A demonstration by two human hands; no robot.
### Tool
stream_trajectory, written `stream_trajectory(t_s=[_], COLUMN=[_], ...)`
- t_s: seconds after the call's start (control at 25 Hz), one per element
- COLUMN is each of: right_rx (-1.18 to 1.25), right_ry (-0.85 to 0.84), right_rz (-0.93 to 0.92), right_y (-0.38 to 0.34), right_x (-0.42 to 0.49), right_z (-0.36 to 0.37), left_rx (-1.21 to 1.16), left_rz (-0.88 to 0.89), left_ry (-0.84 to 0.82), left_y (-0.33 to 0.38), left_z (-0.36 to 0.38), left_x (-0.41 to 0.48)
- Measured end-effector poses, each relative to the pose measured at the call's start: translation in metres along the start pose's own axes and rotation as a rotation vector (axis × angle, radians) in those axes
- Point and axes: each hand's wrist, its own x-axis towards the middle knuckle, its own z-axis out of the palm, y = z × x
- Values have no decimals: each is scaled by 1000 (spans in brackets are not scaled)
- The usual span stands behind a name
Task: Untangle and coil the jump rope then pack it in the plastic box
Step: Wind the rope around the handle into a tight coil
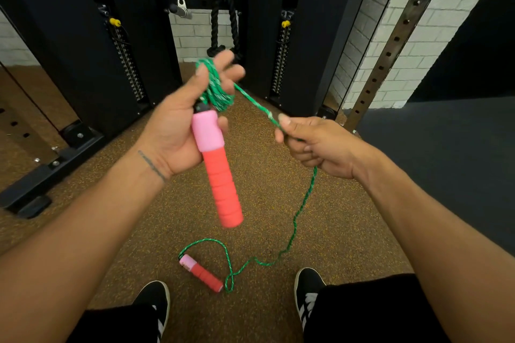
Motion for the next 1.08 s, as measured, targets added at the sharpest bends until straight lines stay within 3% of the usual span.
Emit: stream_trajectory(t_s=[0.16,0.28,0.36,0.6,0.72,0.92,1.08], right_rx=[44,-10,-107,-463,-650,-828,-761], right_ry=[25,44,-15,-162,-170,-144,-47], right_rz=[-80,62,83,-133,-128,-297,-368], right_y=[3,13,14,-4,-8,-2,-3], right_x=[2,10,11,-3,-7,-8,-12], right_z=[1,15,24,43,47,51,41], left_rx=[-16,-6,4,129,183,556,813], left_rz=[33,4,5,-34,-67,-135,-310], left_ry=[39,65,101,344,368,223,19], left_y=[10,5,2,-3,-5,-14,-30], left_z=[-10,-6,-4,-12,-12,-11,-7], left_x=[-1,-2,0,8,6,4,-1])
